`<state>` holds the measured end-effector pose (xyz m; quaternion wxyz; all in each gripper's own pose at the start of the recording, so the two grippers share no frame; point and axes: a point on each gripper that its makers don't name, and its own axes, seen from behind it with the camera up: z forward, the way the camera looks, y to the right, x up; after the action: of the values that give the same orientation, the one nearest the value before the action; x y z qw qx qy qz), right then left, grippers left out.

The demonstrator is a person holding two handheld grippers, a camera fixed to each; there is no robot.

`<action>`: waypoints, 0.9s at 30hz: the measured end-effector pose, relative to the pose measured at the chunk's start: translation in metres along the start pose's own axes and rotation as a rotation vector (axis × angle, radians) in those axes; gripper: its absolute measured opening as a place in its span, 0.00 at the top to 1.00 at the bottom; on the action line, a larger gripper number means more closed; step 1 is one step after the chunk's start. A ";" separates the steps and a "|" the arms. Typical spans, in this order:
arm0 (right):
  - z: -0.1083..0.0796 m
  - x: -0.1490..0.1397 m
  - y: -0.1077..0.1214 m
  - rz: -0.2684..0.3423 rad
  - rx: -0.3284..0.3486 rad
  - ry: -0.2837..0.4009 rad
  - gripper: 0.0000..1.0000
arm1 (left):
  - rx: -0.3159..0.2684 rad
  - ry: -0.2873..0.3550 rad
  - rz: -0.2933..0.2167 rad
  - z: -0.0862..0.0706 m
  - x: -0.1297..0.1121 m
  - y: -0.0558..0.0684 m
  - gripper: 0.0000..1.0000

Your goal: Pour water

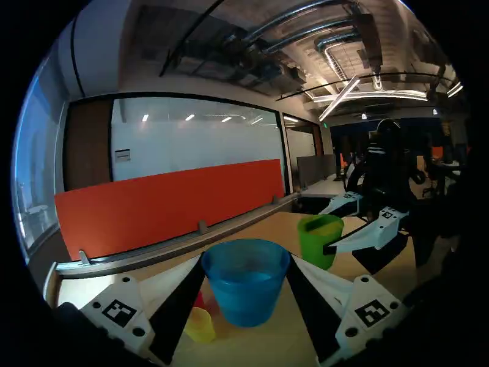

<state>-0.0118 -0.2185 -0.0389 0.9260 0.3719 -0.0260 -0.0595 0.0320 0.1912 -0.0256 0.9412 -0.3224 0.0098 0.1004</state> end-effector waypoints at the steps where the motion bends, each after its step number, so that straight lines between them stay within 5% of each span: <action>1: 0.001 0.000 -0.002 0.003 0.005 0.000 0.10 | 0.000 0.002 0.007 0.000 0.002 0.001 0.12; 27: 0.016 0.000 -0.036 0.033 0.099 0.015 0.10 | 0.042 0.013 0.274 -0.005 0.042 0.004 0.12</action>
<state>-0.0160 -0.2552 -0.0523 0.9076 0.4170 -0.0282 -0.0401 0.0730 0.1988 -0.0352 0.9252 -0.2989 0.0617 0.2256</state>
